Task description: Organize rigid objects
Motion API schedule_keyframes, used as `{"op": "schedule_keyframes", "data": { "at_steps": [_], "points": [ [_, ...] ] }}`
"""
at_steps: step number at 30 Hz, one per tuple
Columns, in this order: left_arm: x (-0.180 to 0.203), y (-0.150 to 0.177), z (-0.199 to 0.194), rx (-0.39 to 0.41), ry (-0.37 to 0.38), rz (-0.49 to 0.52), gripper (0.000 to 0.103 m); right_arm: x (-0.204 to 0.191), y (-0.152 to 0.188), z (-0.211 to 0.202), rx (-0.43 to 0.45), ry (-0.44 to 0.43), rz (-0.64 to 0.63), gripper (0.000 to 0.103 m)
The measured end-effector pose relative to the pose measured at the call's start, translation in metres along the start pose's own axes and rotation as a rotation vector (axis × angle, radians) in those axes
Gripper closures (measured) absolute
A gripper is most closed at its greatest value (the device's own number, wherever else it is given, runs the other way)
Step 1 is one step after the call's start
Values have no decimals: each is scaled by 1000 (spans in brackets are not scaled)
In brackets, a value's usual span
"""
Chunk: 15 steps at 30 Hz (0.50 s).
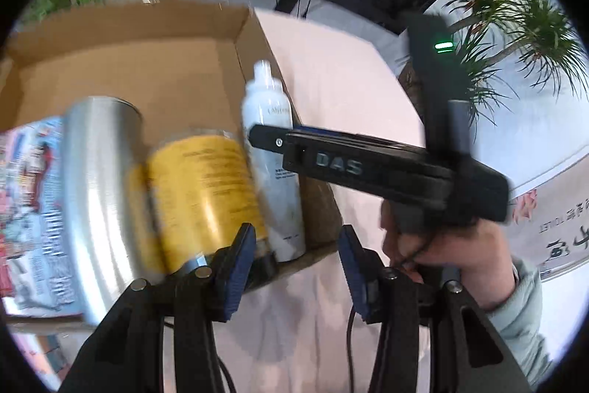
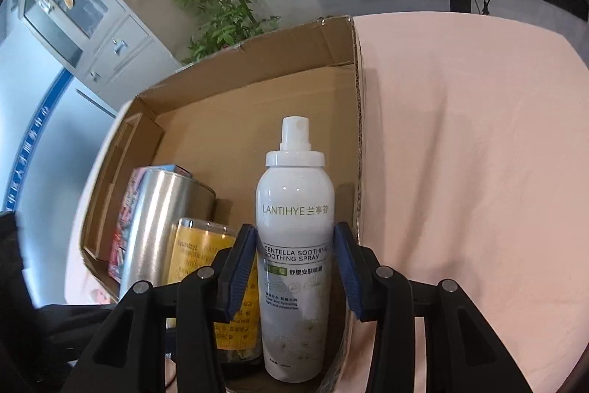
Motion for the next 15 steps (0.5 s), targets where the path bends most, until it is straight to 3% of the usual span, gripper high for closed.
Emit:
{"op": "schedule_keyframes", "data": {
  "at_steps": [2,5,7,10,12,15],
  "points": [
    [0,0,-32,64,-8,23,57,-1,2,-1,4,23,-2,60],
    [-4,-6,-90,183,-68,102,57,-9,8,-15,1,-10,18,38],
    [-8,-14,-138,271,-143,166,53,-22,10,-42,55,5,-13,0],
    [-21,-23,-218,390,-276,195,19,-53,23,-88,178,17,-111,0],
    [-32,-21,-266,440,-365,210,19,-80,47,-116,222,-44,-139,0],
    [-49,-4,-312,431,-468,246,19,-120,94,-146,256,-133,-168,0]
  ]
}}
Point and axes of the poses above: each gripper's, at about its wrist camera, not at the fingertips, and z roughly the way its jaws point, x to its right, y to its underside, the point moved 8 cm from there along z, roughly the way its jaws point, and after that the axes turned 11 degrees about x, right-handed, at the moved point
